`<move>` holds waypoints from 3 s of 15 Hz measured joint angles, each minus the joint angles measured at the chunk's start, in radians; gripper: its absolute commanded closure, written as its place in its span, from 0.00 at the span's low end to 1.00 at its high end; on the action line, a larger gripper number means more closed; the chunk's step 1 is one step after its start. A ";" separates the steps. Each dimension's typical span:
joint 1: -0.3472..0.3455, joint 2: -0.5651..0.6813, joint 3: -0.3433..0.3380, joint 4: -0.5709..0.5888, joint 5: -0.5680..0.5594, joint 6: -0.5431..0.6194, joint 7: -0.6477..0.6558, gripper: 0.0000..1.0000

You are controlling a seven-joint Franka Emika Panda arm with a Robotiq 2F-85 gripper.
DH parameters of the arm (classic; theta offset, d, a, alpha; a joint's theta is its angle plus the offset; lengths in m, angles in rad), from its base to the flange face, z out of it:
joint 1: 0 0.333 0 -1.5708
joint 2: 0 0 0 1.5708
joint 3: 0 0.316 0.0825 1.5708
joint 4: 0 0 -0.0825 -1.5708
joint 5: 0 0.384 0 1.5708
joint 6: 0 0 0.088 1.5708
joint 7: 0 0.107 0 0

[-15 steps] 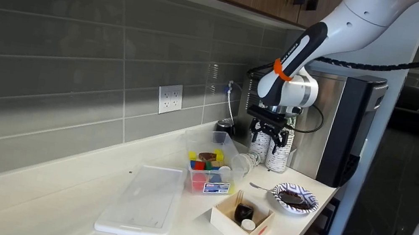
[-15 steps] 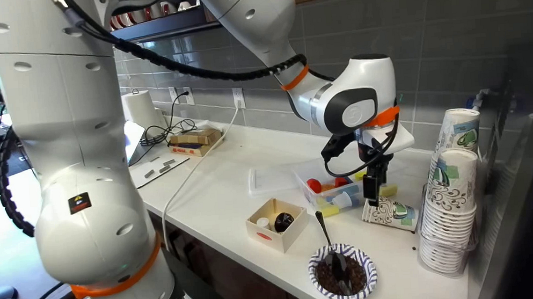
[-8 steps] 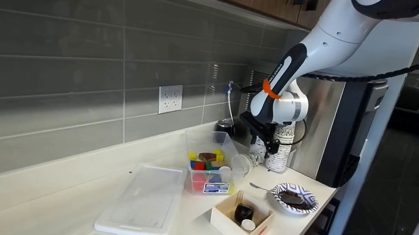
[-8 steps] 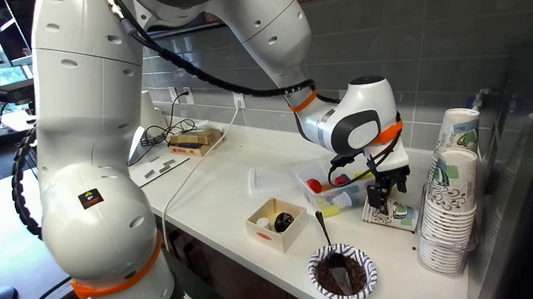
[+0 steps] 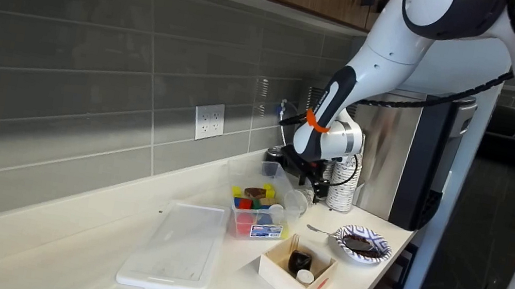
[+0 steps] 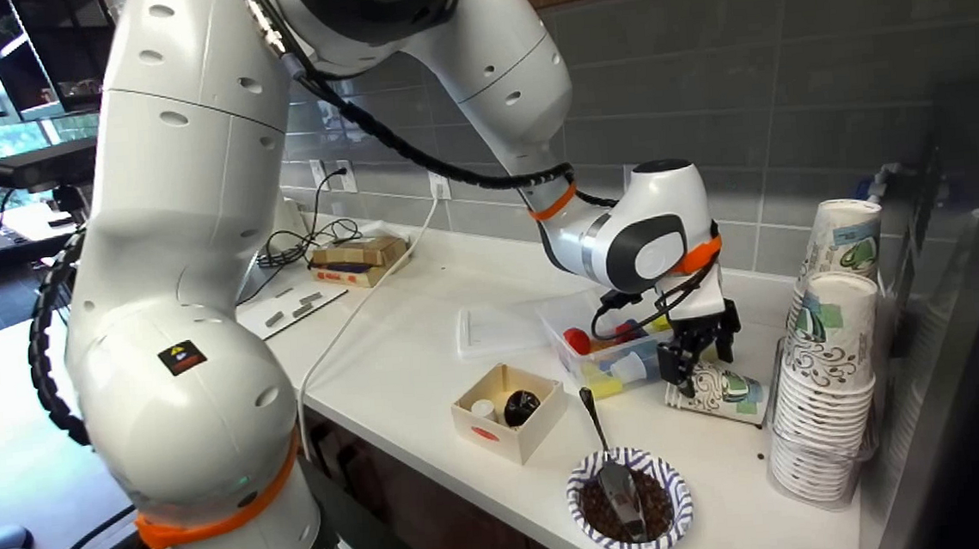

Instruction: Put the cup on the table on top of the stack to the right

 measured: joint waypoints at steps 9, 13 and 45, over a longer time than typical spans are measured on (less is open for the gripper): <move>-0.055 0.054 0.061 0.099 0.000 -0.138 -0.113 0.00; -0.059 0.074 0.063 0.131 0.000 -0.158 -0.154 0.00; -0.067 0.142 0.039 0.167 -0.002 -0.220 -0.295 0.30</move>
